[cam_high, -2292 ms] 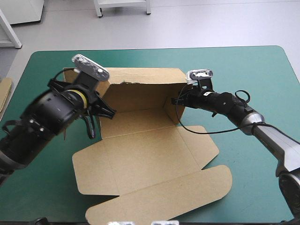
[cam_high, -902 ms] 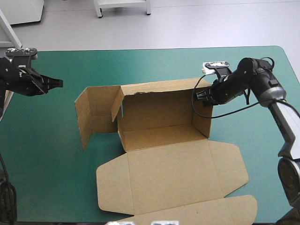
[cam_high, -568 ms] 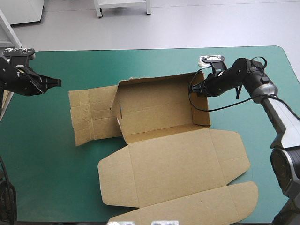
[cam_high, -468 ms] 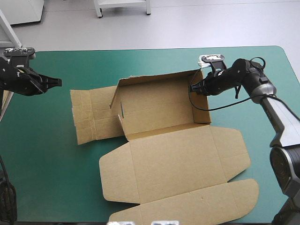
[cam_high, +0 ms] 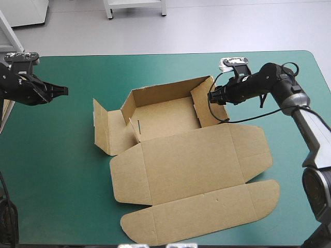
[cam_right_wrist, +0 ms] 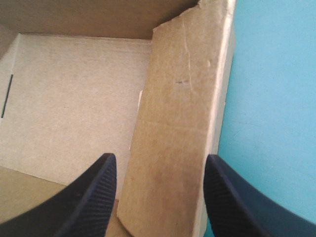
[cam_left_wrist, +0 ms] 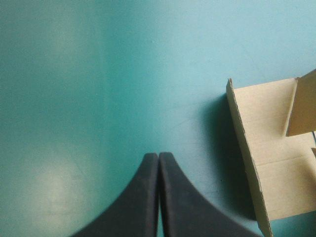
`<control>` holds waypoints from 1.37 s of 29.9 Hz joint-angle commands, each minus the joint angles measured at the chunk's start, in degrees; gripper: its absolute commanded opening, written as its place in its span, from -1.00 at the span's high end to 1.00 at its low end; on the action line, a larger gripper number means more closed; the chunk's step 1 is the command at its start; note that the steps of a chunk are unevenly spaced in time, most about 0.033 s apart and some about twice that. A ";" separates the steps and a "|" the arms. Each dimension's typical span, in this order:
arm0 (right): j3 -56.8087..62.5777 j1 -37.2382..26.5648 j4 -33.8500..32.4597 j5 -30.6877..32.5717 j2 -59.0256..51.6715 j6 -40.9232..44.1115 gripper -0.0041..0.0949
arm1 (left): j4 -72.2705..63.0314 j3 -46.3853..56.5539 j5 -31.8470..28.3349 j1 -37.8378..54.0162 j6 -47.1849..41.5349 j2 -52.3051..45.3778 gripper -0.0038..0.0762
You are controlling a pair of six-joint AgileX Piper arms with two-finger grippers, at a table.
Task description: Fold the box
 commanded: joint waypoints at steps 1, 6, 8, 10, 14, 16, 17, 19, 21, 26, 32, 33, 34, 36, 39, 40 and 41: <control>-3.63 -0.19 -0.62 2.49 -5.44 0.22 -0.12 | -1.15 -1.70 -2.39 -0.05 -0.01 -1.92 0.92; -10.52 -0.19 -7.21 10.84 -6.18 5.36 -0.12 | -1.15 -1.70 -2.39 -0.05 -0.01 -1.92 0.92; -12.42 -0.19 -8.73 12.09 -6.18 5.91 -0.11 | -1.15 -1.70 -2.39 -0.05 -0.01 -1.92 0.92; -13.97 -0.19 -9.91 13.47 -6.18 7.79 -0.11 | -1.15 -1.70 -2.12 -0.05 -0.01 -1.92 0.92; -14.72 0.96 -14.34 14.84 -6.07 10.23 -0.11 | -1.15 -1.70 -1.69 -0.05 -0.01 -1.92 0.92; -14.72 2.22 -16.76 15.64 -5.64 11.28 -0.11 | -1.15 -1.70 -1.59 -0.05 -0.01 -1.92 0.92; -14.72 2.83 -17.71 15.74 -5.41 11.79 -0.11 | -1.15 -1.70 -1.59 -0.05 -0.01 -1.92 0.92; -14.72 4.58 -19.90 15.86 -4.32 13.16 -0.11 | -1.50 -1.70 -1.47 -0.05 -0.12 -1.92 0.92; -14.72 6.33 -22.58 15.86 -3.14 14.54 -0.11 | -1.49 -1.70 -1.22 -0.05 -0.38 -1.92 0.92; -14.85 8.31 -26.25 15.24 0.15 16.99 -0.11 | -1.86 -1.70 -0.83 -0.05 -0.38 -1.89 0.92; -15.80 8.31 -26.88 14.08 3.09 18.05 -0.11 | -3.43 -1.70 -0.57 -0.05 -0.38 -1.89 0.92; -16.11 8.31 -26.51 14.08 3.60 18.05 -0.11 | -3.43 -1.70 -0.57 -0.05 -0.38 -1.80 0.92; -16.40 8.31 -26.36 13.92 4.20 18.05 -0.11 | -3.43 -1.58 -0.57 -0.05 -0.27 -1.80 0.92; -17.39 8.31 -26.36 14.06 5.30 18.05 -0.11 | -3.47 -1.47 -0.57 -0.05 -0.27 -1.80 0.92; -18.88 8.31 -26.22 14.69 6.92 18.05 -0.11 | -3.47 -1.47 -0.45 -0.05 -0.27 -1.80 0.92; -19.30 8.43 -26.22 14.83 7.43 18.05 -0.11 | -3.47 -1.47 -0.45 -0.05 -0.27 -1.80 0.92; -19.87 8.54 -26.22 15.14 7.81 18.05 -0.11 | -3.47 -1.47 -0.45 -0.05 -0.27 -1.80 0.92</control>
